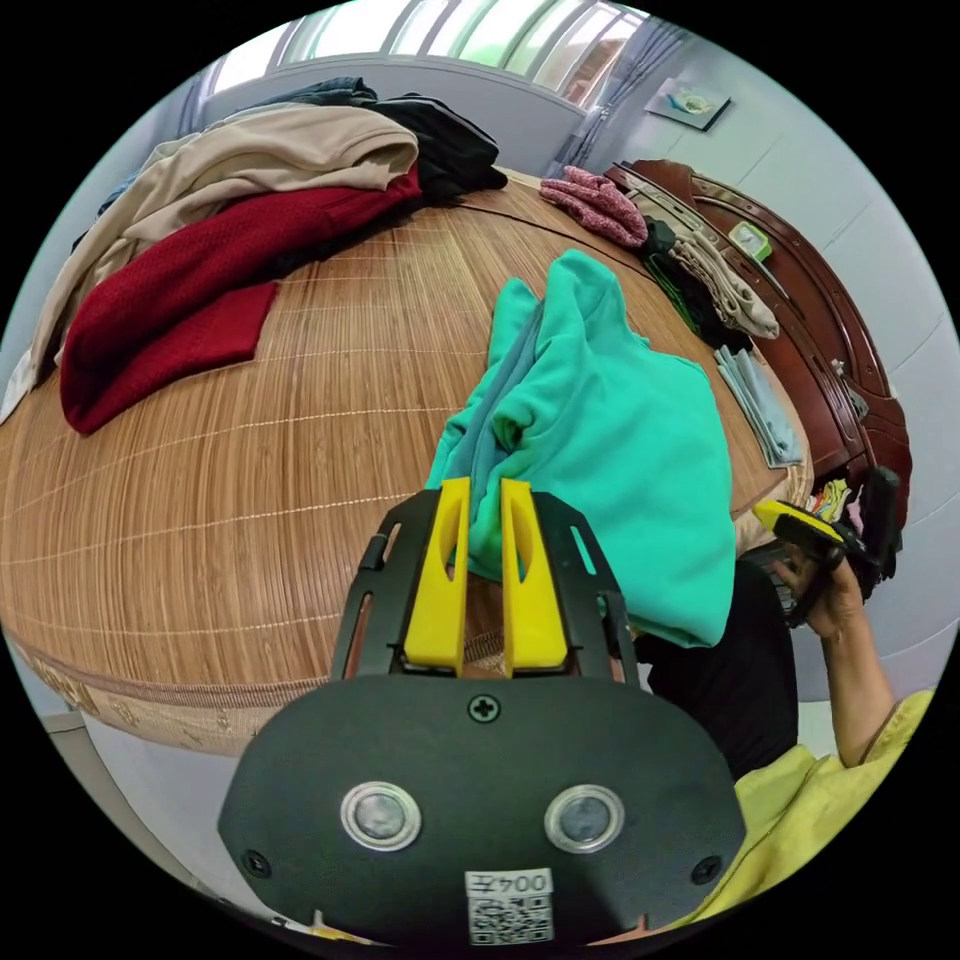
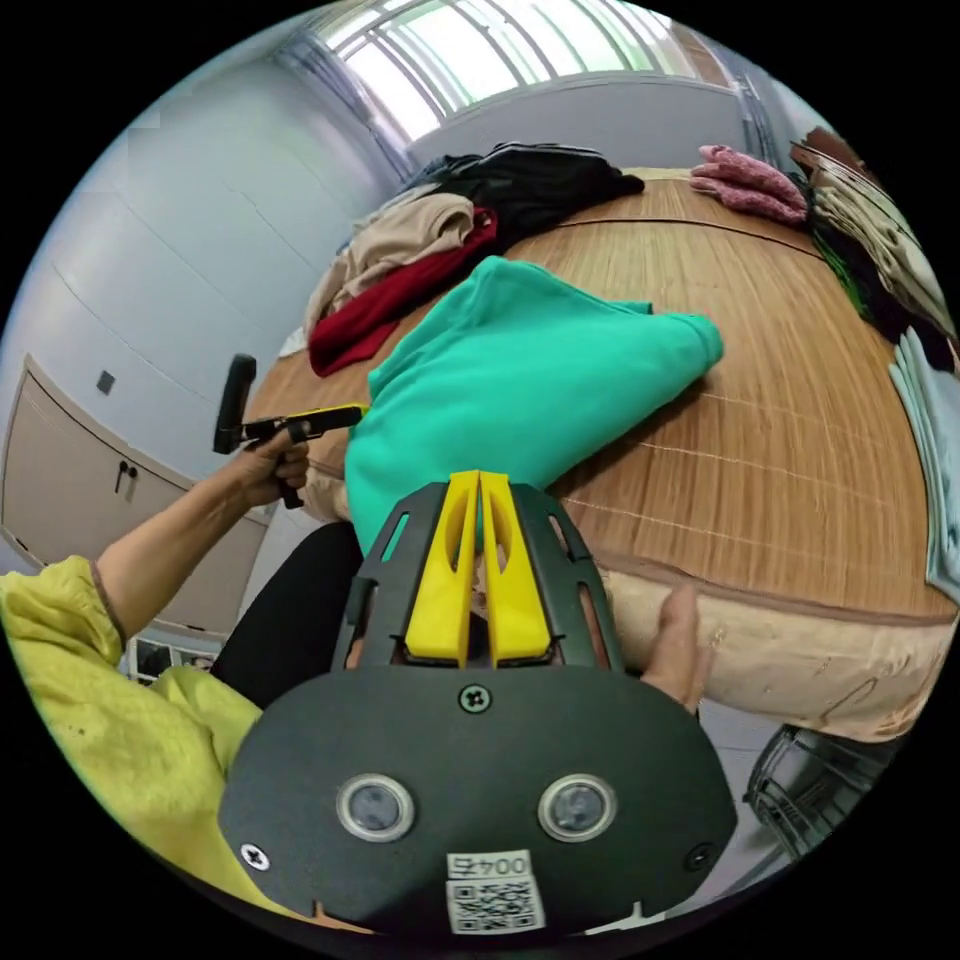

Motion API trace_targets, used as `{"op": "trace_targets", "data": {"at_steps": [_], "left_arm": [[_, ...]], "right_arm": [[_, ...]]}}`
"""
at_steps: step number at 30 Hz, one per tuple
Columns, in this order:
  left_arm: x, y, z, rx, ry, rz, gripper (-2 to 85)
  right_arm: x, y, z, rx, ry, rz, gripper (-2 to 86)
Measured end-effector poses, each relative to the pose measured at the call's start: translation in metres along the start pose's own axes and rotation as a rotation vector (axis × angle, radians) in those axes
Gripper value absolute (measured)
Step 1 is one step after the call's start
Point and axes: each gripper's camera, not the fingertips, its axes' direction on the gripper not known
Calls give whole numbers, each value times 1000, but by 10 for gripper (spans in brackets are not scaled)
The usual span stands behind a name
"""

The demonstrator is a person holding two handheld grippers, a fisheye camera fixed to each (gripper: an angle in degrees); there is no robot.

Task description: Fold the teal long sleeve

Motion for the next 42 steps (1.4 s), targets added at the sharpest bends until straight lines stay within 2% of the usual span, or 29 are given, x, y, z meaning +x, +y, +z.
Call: {"op": "trace_targets", "data": {"at_steps": [6,8,9,11,13,19,26,31,39,42], "left_arm": [[21,-2,7,-28,-2,-2,39],[28,-1,9,-28,-13,-2,36],[32,1,10,-27,-19,-6,35],[36,3,11,-23,-20,-23,32],[40,7,12,-24,-8,-52,29],[52,29,15,-24,57,-155,21],[83,75,17,19,146,-267,17],[69,101,-8,142,254,-342,15],[61,121,-45,174,287,-251,26],[52,127,-39,138,314,-274,42]], "right_arm": [[35,85,-77,97,-143,128,10],[37,118,-95,155,-237,194,83],[35,125,-98,172,-235,189,97],[23,153,-118,326,-167,172,115],[16,165,-127,368,-143,152,112],[0,177,-127,259,-90,184,131],[-58,173,-96,15,209,-21,100],[-77,170,-75,-58,240,-85,103],[-108,170,-66,24,235,-62,129],[-124,178,-57,69,332,-64,135]]}}
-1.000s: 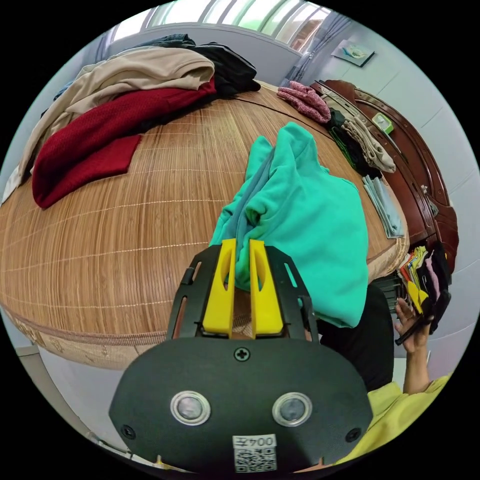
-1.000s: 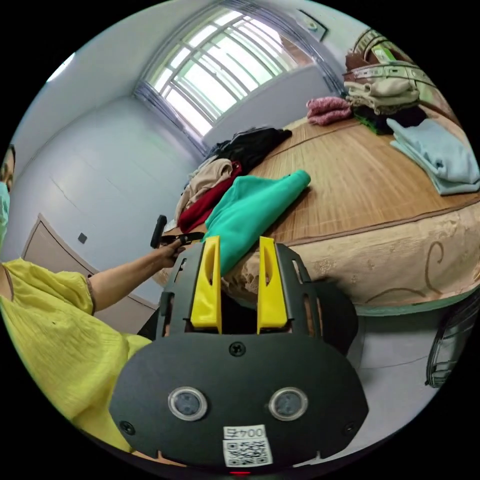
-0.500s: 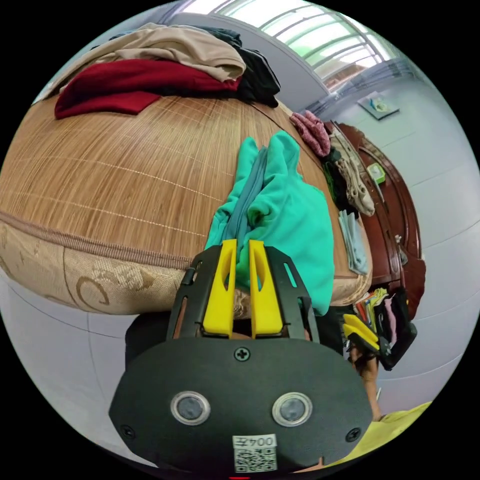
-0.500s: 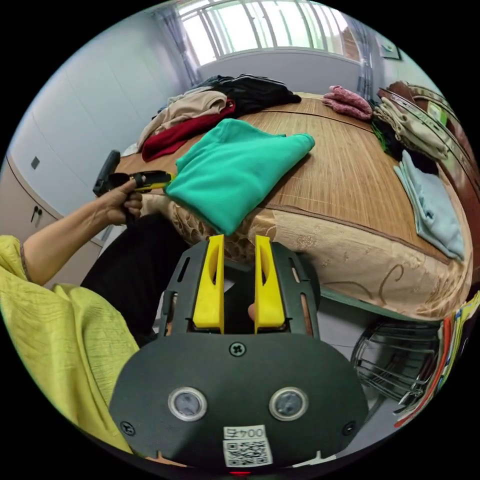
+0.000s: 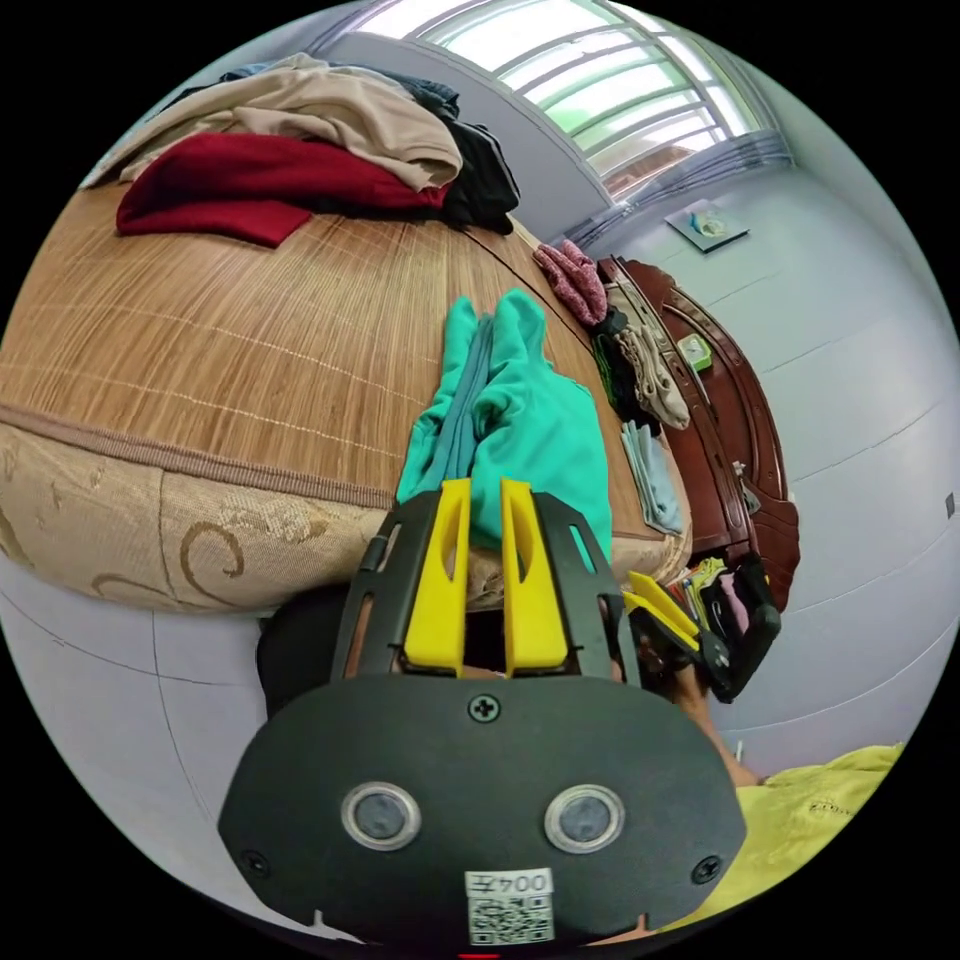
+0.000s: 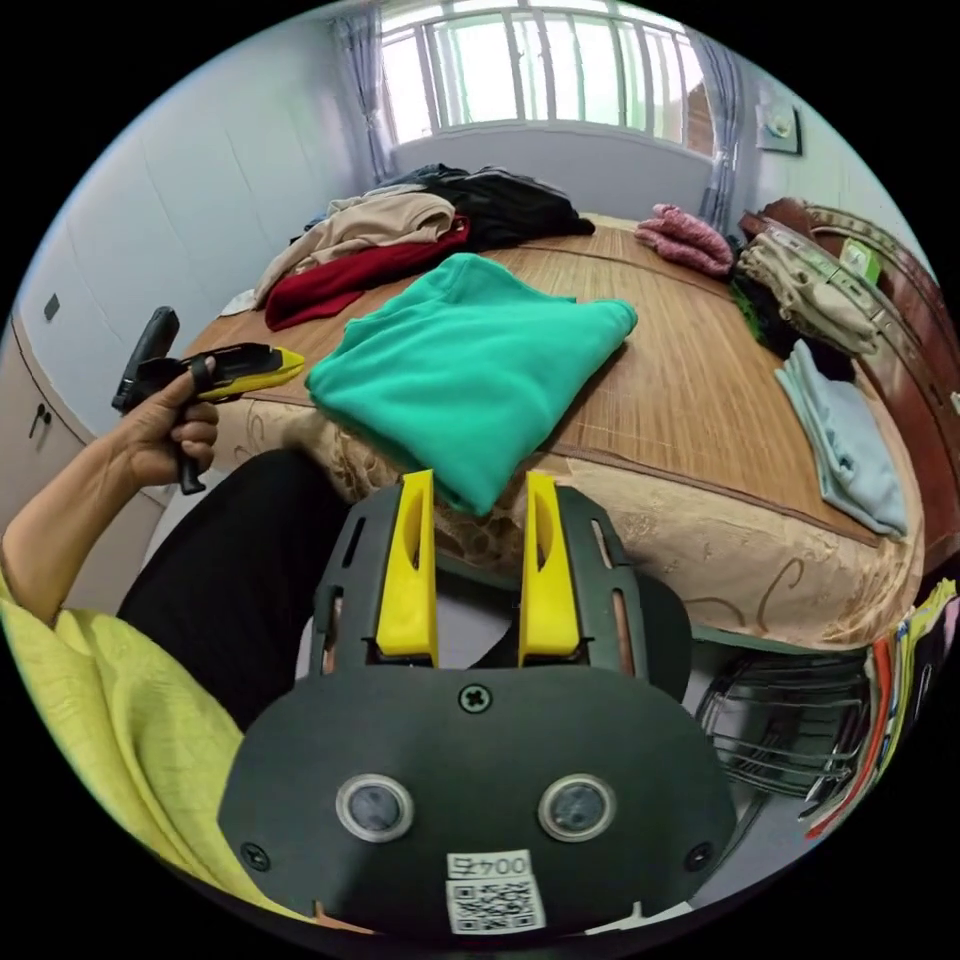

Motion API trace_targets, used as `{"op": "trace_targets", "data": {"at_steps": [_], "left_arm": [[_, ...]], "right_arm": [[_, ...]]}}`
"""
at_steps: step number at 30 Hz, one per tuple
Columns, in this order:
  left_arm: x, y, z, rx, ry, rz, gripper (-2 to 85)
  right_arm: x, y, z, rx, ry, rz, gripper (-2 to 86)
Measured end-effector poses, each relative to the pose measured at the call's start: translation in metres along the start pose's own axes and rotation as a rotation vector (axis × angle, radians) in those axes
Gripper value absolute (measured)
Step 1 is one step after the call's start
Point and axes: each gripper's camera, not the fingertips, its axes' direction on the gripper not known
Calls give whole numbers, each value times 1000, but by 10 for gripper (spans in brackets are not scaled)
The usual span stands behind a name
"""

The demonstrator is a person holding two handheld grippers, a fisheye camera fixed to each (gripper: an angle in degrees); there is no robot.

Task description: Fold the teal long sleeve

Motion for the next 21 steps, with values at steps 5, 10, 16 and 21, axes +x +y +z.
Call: {"op": "trace_targets", "data": {"at_steps": [5,10,16,21], "left_arm": [[-16,3,4,-37,50,-46,68],[-28,2,4,-47,58,-70,81],[-42,1,3,-43,70,-114,91],[-45,-3,4,-52,72,-124,95]], "right_arm": [[-23,20,14,53,112,0,126],[-23,33,35,-17,123,53,113],[-18,40,35,52,72,88,110],[-17,39,42,50,53,112,109]]}}
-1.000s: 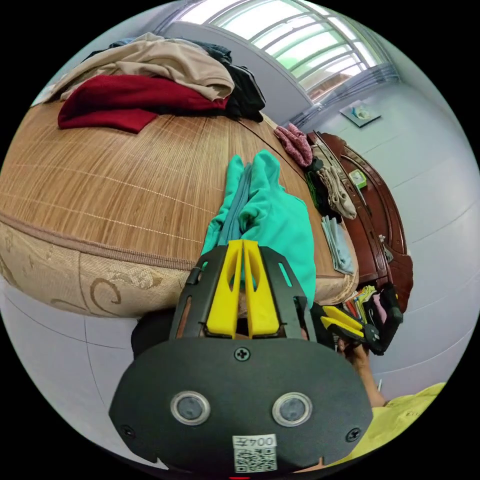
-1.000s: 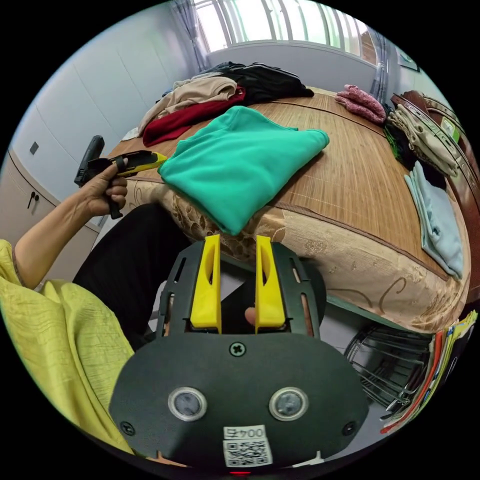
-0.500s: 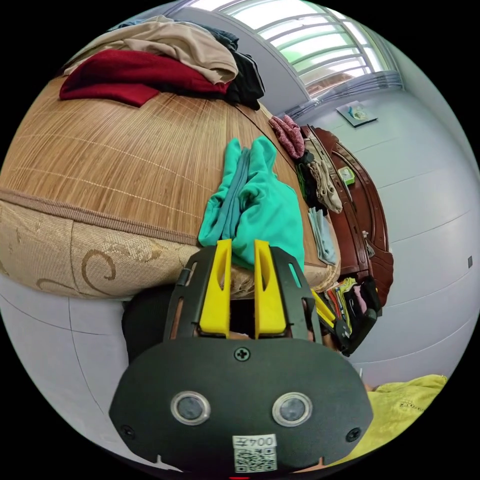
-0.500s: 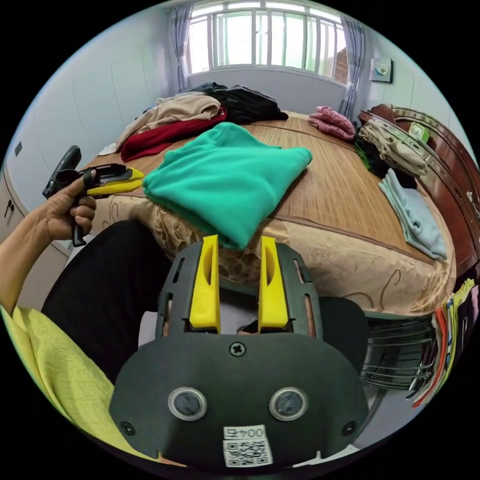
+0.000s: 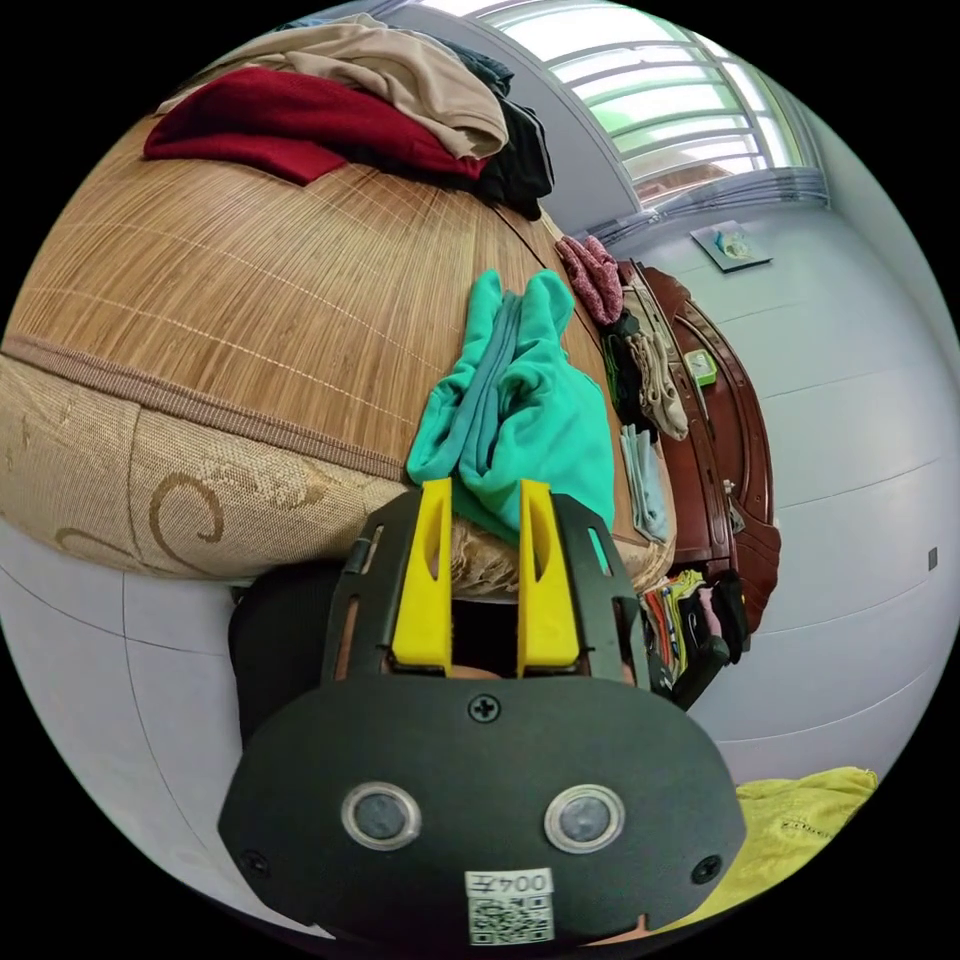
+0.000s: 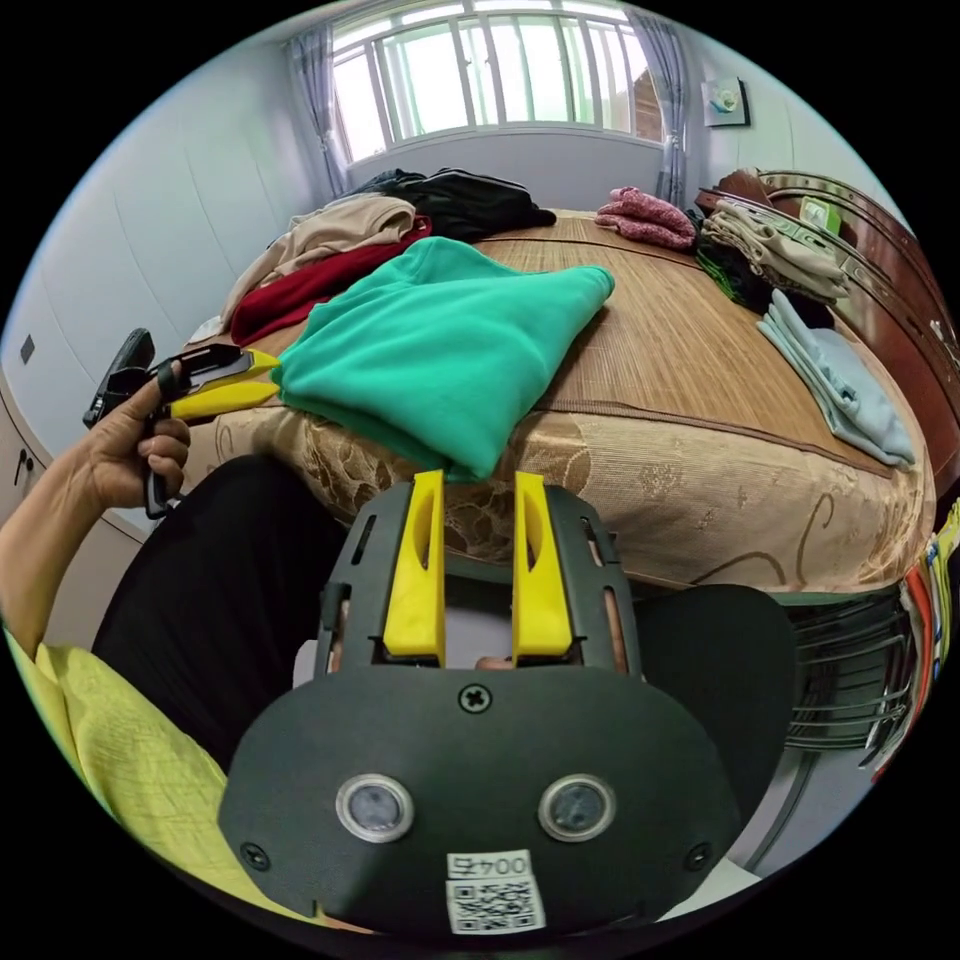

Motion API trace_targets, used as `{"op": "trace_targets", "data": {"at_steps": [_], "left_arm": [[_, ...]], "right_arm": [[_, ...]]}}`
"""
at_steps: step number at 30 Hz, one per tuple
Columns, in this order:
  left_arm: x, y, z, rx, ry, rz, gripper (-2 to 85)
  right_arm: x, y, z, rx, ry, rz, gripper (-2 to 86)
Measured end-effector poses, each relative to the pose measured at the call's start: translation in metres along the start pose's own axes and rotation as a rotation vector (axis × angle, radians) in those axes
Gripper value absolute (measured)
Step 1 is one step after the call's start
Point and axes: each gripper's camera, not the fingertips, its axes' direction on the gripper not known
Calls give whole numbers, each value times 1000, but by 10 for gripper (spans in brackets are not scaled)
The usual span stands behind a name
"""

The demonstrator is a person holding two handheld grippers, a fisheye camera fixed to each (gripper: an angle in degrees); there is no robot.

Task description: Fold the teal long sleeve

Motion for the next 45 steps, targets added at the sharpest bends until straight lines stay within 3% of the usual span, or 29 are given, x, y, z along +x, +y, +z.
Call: {"op": "trace_targets", "data": {"at_steps": [10,15,28,38,45], "left_arm": [[-25,-7,-5,25,81,-111,99],[-28,-13,-4,24,107,-130,96],[39,-21,-3,6,-38,69,25],[35,-13,23,-57,-98,47,25],[36,-16,17,-46,-68,79,41]], "right_arm": [[8,-10,25,-7,-68,89,62],[-2,-17,36,-16,2,10,52],[39,-83,47,-147,83,-143,36],[59,-122,97,-356,41,-139,57],[64,-178,71,-334,10,-148,59]]}}
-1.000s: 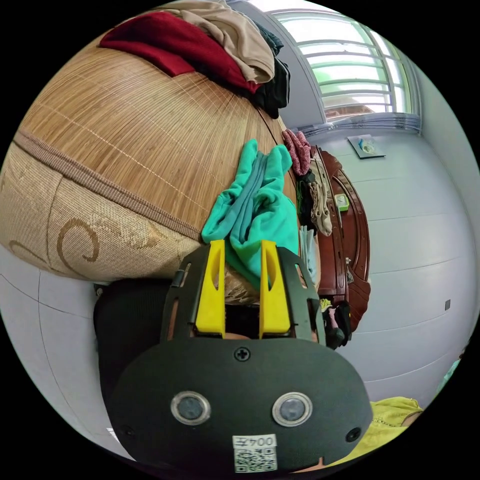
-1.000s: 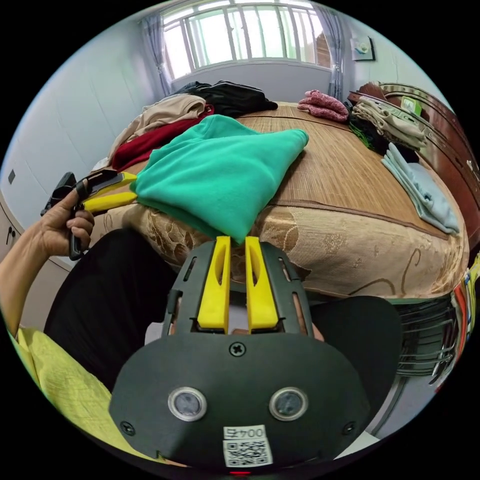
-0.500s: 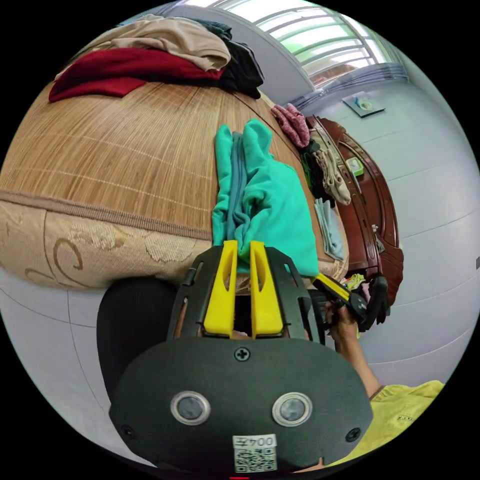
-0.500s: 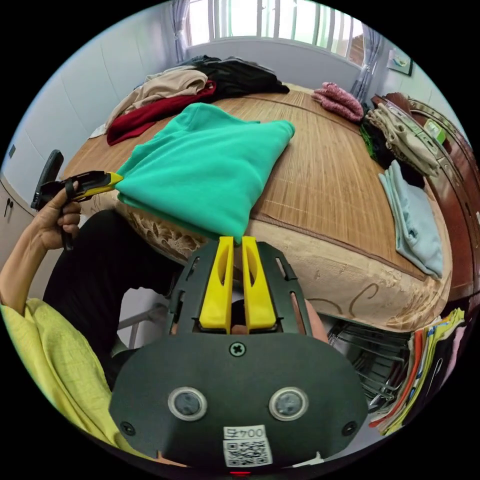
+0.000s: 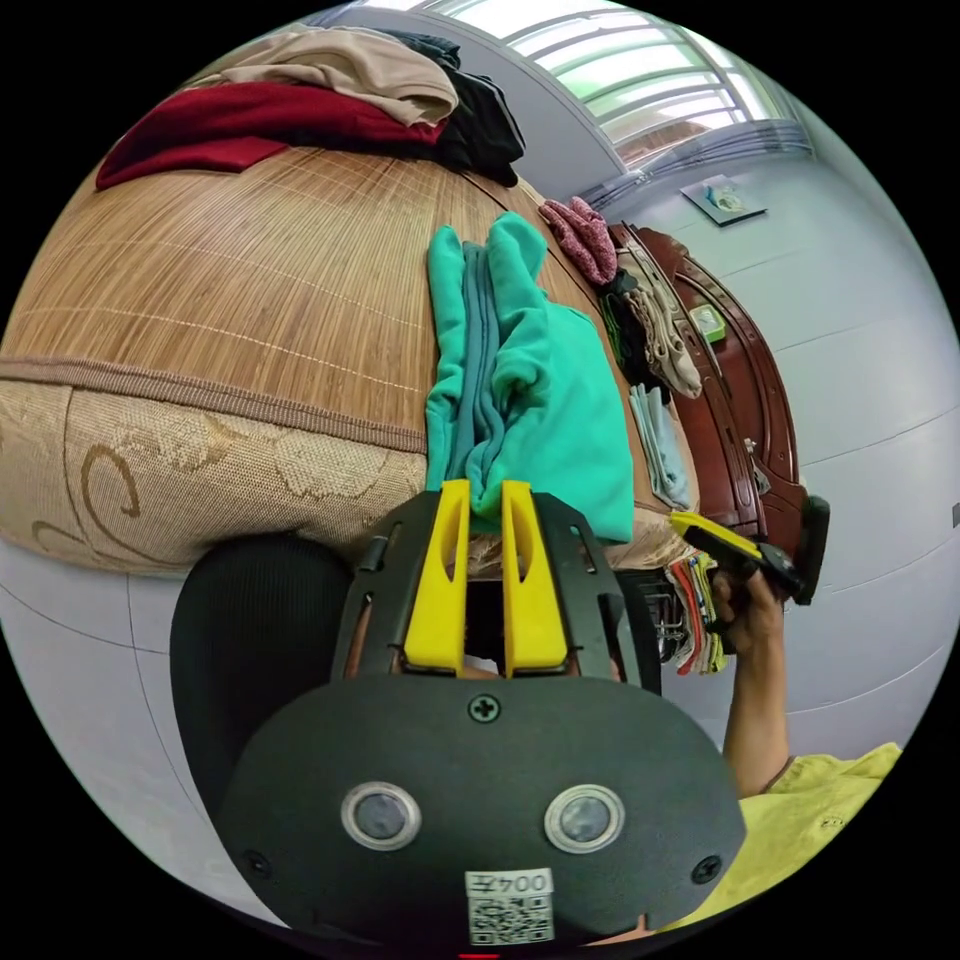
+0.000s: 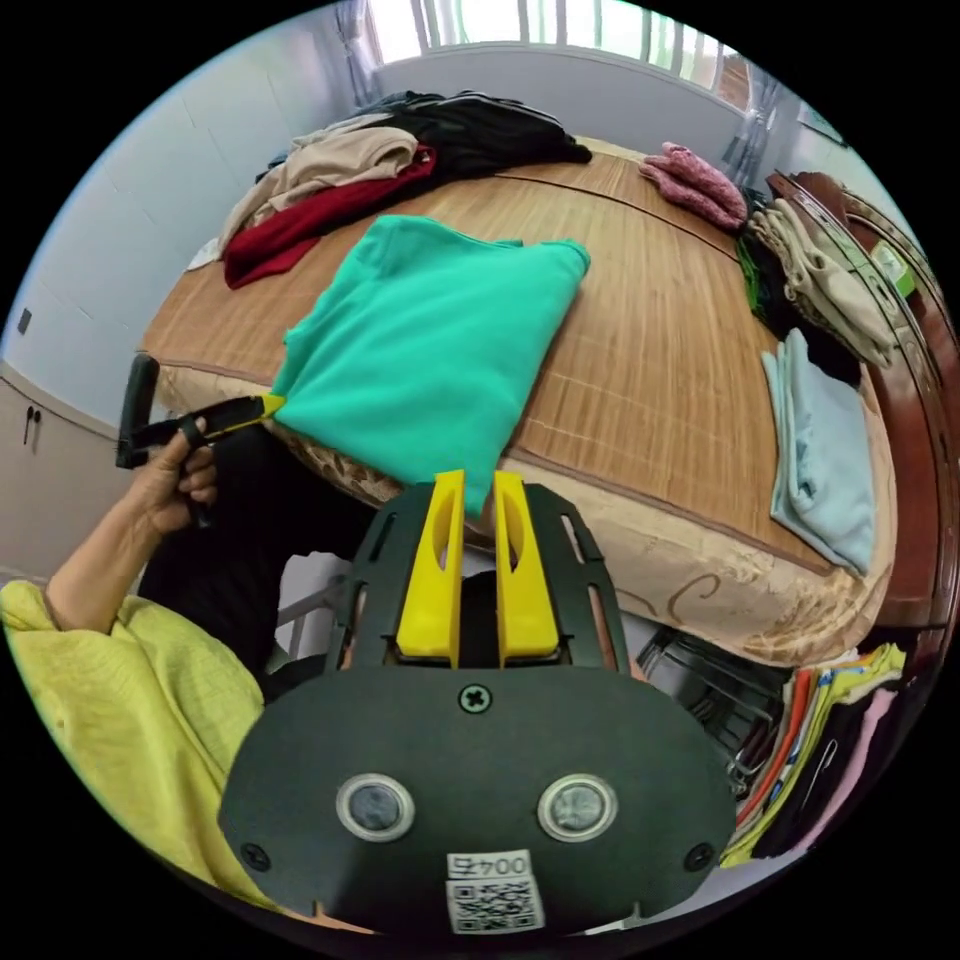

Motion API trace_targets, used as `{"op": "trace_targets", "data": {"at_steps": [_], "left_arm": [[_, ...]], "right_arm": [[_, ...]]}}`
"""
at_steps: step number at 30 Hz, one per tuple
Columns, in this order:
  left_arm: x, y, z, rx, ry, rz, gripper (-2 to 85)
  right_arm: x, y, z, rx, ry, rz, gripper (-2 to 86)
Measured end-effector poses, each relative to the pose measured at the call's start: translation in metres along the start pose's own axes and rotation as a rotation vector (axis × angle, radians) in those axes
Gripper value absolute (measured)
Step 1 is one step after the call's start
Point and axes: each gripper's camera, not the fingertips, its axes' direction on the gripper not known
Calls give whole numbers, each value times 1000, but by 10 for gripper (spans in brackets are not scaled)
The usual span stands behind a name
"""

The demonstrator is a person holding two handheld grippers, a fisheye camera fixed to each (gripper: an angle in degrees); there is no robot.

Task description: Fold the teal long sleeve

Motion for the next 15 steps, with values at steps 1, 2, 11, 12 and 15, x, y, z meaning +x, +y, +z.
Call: {"op": "trace_targets", "data": {"at_steps": [1,2,11,12,15], "left_arm": [[1,-1,-1,-1,-2,5,44],[1,-2,-1,-2,-2,8,46],[9,-13,-29,-6,28,81,49],[12,-14,-37,6,22,99,43],[18,-24,-57,50,-11,136,33]], "right_arm": [[-1,-16,0,-16,-30,-25,55],[-6,-32,3,-35,-29,-58,51],[-35,-124,95,-311,72,-250,31],[-36,-126,98,-317,83,-253,30],[-43,-130,106,-315,140,-315,27]]}}
